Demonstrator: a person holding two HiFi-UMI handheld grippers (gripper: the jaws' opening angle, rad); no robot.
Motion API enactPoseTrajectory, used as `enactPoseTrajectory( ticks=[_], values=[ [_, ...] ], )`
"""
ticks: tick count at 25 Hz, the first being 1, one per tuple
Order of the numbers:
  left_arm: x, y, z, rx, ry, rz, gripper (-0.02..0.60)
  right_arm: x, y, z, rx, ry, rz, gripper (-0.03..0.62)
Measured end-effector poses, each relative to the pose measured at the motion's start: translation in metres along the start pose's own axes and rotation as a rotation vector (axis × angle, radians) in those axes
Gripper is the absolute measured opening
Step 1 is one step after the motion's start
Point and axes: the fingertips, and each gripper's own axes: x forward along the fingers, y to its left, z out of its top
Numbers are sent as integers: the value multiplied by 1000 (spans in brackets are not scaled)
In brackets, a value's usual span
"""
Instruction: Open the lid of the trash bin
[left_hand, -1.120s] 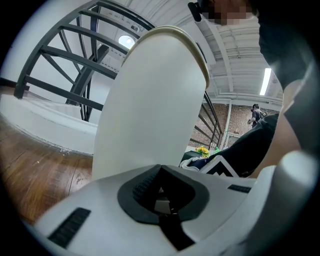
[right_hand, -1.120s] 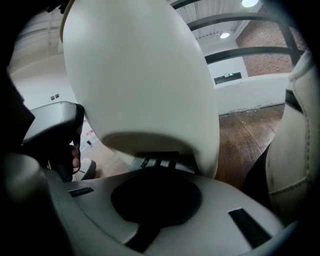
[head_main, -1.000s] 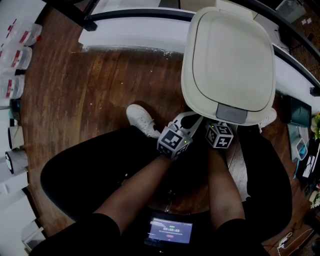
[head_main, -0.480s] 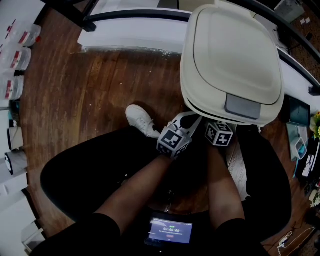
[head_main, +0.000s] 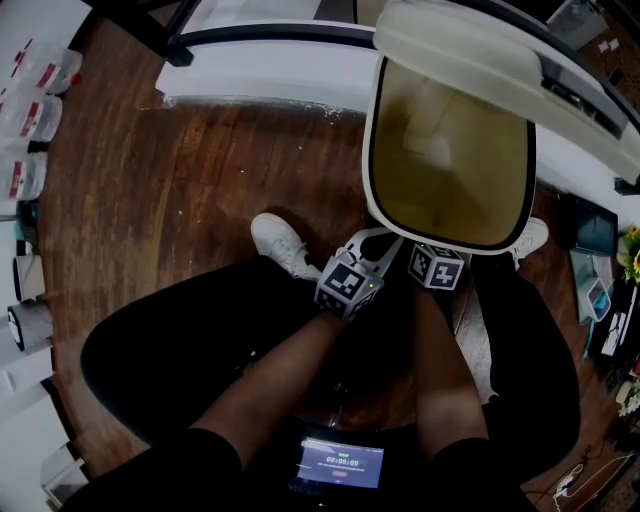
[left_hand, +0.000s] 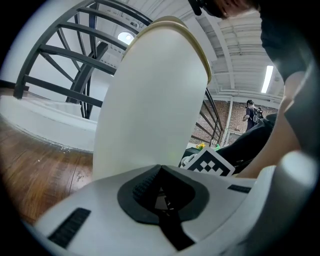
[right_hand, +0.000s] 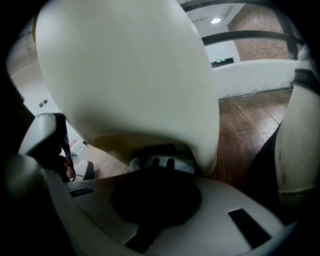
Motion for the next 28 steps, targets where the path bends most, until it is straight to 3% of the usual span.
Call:
enactPoseTrajectory(
  ticks=[7,28],
  values=[
    [0,1,0,-2,7,5,38,4,0,-2,14,41,-8,15],
    [4,-2,-3,4,16,3,38,1,-2,-1,29,34,-15,15]
  ],
)
